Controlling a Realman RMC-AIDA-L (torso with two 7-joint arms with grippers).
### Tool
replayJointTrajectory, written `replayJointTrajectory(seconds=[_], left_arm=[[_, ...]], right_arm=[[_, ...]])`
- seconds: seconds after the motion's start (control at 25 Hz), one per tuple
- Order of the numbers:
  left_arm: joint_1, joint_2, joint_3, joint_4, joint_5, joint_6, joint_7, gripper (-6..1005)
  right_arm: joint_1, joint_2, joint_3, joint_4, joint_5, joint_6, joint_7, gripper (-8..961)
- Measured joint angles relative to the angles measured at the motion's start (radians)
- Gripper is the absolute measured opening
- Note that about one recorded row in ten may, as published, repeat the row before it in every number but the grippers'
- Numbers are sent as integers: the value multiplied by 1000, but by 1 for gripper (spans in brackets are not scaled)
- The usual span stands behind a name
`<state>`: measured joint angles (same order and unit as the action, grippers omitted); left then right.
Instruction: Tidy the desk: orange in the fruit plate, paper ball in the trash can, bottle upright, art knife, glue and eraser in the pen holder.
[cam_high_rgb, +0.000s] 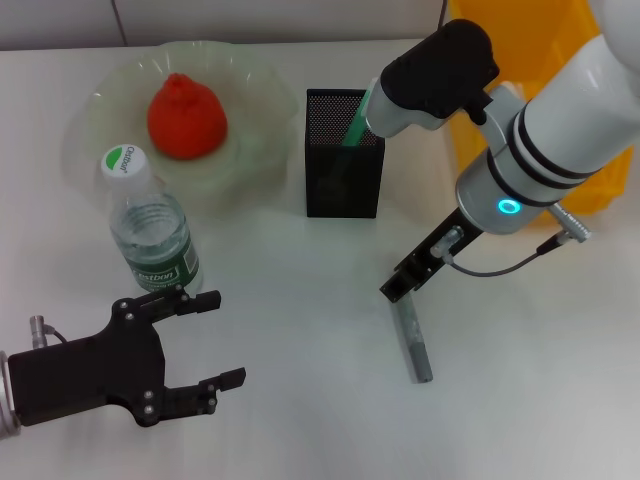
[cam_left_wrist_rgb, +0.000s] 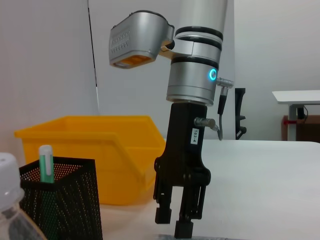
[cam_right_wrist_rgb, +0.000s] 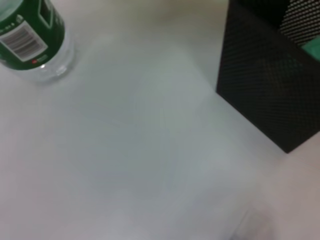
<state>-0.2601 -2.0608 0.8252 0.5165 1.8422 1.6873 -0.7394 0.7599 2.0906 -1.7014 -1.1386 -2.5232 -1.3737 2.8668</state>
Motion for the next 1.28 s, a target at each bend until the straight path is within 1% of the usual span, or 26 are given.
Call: replayJointTrajectory(seconds=[0.12, 0.32, 0.68, 0.88, 1.08, 1.2, 1.28], left_arm=[[-2, 0, 0, 0, 0, 0, 0, 813], [-2, -1, 0, 0, 0, 0, -2, 813], [0, -1, 0, 0, 0, 0, -2, 812], [2, -1, 0, 0, 0, 0, 0, 812], [2, 0, 1, 0, 0, 0, 0, 812], [3, 1, 1, 0, 0, 0, 1, 812], [4, 1, 1, 0, 0, 1, 1, 812]], right_arm=[[8, 0, 0, 25, 14, 9, -9, 640], [22, 0, -22, 58, 14, 25, -12, 548], [32, 0, -25, 79, 15, 27, -12, 432], [57, 0, -50, 120, 15, 26, -13, 367], [61, 0, -79, 111, 16, 21, -14, 163], [56, 0, -74, 87, 22, 14, -16, 155], [40, 0, -62, 50, 26, 0, -26, 150]])
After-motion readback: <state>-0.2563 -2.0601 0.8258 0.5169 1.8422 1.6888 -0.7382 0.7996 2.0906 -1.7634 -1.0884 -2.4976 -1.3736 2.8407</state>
